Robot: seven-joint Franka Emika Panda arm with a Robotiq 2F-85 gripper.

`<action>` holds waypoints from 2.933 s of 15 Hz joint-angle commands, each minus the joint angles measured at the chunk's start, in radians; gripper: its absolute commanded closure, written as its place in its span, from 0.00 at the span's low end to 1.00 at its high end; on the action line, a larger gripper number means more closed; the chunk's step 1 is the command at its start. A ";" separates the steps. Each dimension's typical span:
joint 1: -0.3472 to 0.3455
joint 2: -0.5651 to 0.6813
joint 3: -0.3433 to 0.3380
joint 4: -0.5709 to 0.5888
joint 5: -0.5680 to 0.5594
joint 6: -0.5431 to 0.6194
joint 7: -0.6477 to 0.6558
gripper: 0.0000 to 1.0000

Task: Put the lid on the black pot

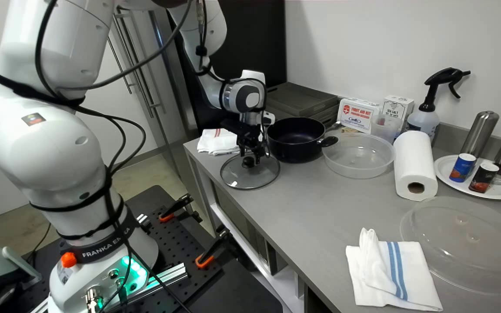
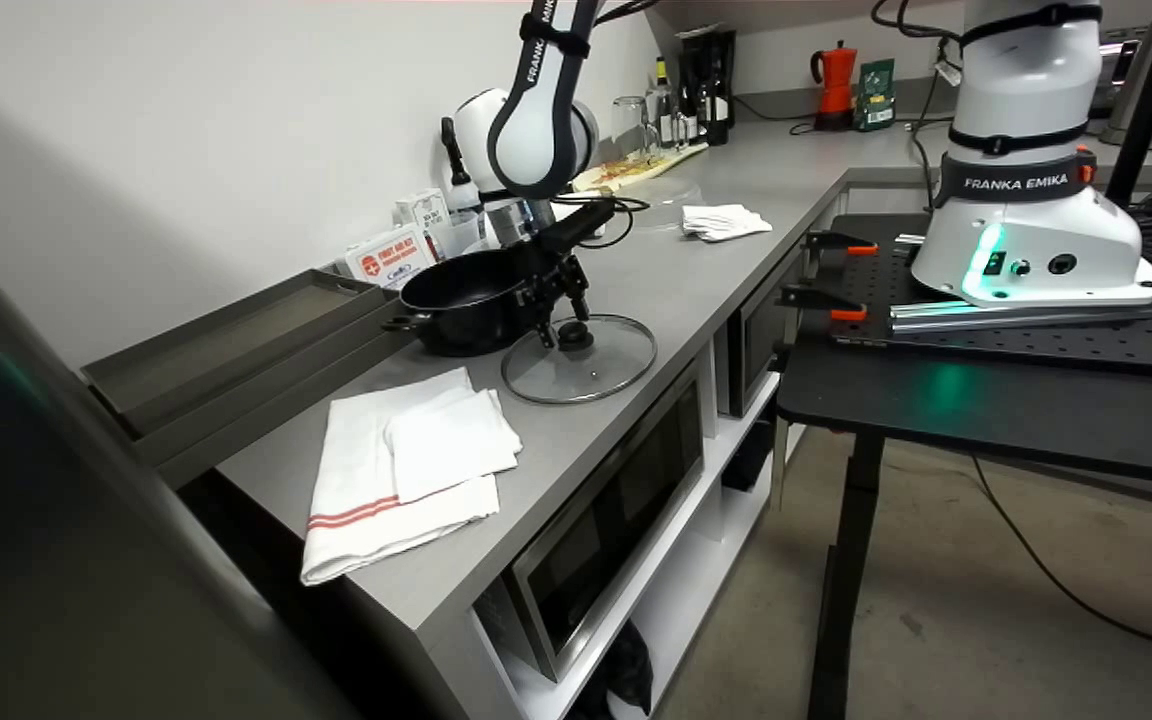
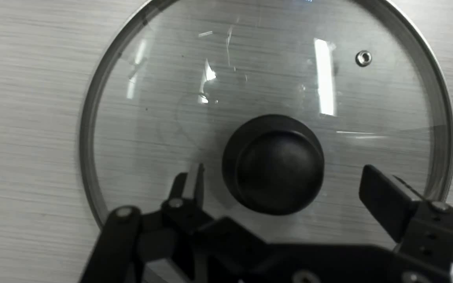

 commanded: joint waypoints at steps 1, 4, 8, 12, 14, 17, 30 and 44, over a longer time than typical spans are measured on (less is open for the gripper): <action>-0.006 0.052 -0.005 0.077 0.031 -0.043 -0.031 0.00; -0.010 0.062 -0.004 0.094 0.033 -0.051 -0.030 0.00; -0.011 0.049 -0.004 0.086 0.032 -0.053 -0.031 0.00; -0.013 0.036 -0.009 0.073 0.030 -0.044 -0.029 0.00; -0.016 0.032 -0.011 0.068 0.031 -0.042 -0.028 0.00; -0.018 0.021 -0.018 0.051 0.030 -0.029 -0.022 0.00; -0.012 -0.020 -0.029 -0.046 0.021 -0.004 -0.018 0.00; 0.004 -0.061 -0.013 -0.118 0.012 -0.014 -0.039 0.00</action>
